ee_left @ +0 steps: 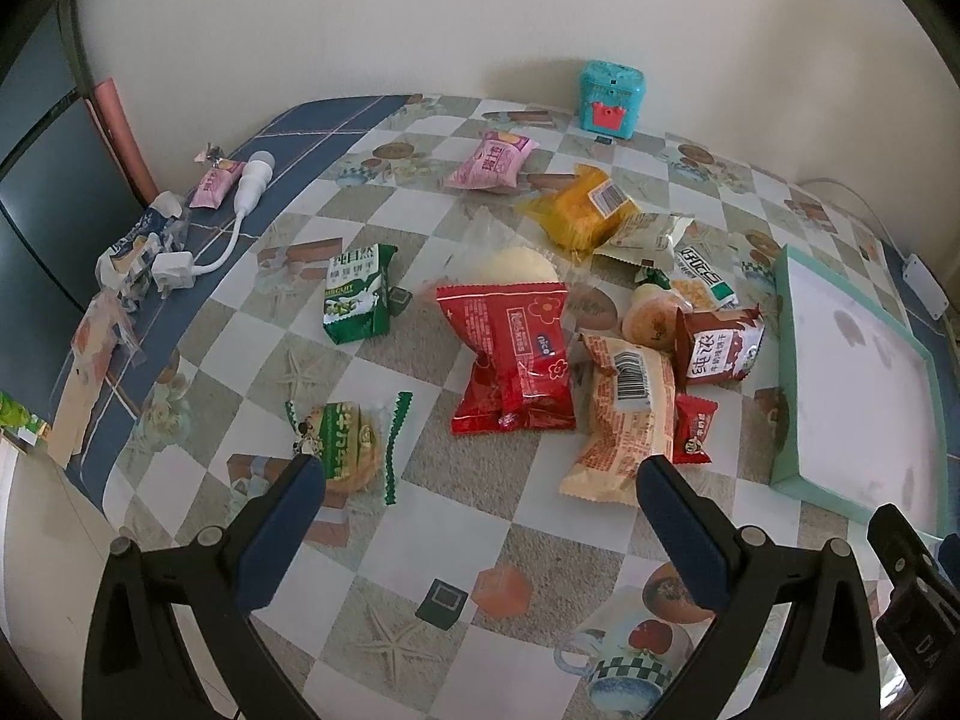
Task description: Organize snacks
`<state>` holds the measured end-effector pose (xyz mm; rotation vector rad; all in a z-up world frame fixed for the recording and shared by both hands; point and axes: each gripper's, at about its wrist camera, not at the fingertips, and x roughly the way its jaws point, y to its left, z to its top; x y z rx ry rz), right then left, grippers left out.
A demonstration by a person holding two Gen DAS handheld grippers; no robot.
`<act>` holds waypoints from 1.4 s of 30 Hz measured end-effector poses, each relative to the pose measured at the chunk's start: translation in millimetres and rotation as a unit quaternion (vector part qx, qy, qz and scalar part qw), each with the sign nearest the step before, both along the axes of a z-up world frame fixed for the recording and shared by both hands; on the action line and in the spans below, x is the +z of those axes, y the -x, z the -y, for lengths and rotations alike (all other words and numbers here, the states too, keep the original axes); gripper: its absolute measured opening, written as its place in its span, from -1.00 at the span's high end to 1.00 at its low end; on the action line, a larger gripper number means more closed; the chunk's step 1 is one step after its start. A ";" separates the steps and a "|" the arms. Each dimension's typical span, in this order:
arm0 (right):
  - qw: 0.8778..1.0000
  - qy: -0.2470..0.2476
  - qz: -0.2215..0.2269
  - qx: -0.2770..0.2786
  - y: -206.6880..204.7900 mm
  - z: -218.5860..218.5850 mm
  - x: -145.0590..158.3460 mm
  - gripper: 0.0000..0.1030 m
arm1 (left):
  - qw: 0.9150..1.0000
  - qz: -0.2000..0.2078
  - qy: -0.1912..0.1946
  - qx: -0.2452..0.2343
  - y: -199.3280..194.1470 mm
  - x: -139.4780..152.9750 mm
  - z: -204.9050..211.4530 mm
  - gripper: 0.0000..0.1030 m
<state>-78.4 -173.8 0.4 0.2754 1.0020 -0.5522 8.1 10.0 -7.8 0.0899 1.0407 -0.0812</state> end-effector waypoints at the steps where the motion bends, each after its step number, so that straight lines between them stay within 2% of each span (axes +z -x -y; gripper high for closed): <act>1: 1.000 0.000 0.000 0.000 0.0 0.0 0.0 -1.00 | 1.000 0.000 0.001 0.000 0.0 0.0 0.0 -1.00; 15: 1.000 0.012 -0.012 -0.001 -2.4 -3.8 -3.4 -1.00 | 1.000 -0.010 0.019 0.001 -0.9 -1.7 -2.8 -1.00; 20: 1.000 0.014 -0.015 -0.001 -5.7 -5.8 -4.6 -1.00 | 0.999 -0.013 0.042 0.010 -4.5 -1.7 -13.4 -1.00; 24: 1.000 0.009 -0.002 0.002 -15.7 -6.6 -1.0 -1.00 | 0.996 -0.012 0.071 0.044 -11.5 -2.0 -36.7 -1.00; 28: 0.999 -0.011 0.017 0.030 -33.5 -16.1 -0.2 -1.00 | 0.989 -0.009 0.116 0.089 -19.9 -5.5 -71.8 -1.00; 31: 0.998 -0.040 0.014 0.050 -51.5 -25.4 -8.0 -1.00 | 0.985 -0.007 0.130 0.116 -23.5 -12.1 -93.9 -1.00; 37: 0.993 -0.081 0.007 0.090 -89.8 -50.9 -28.0 -1.00 | 0.981 -0.007 0.128 0.143 -32.2 -27.9 -122.3 -1.00; 42: 0.986 -0.118 0.003 0.114 -107.0 -64.7 -38.9 -1.00 | 0.981 -0.030 0.128 0.143 -40.5 -40.0 -125.6 -1.00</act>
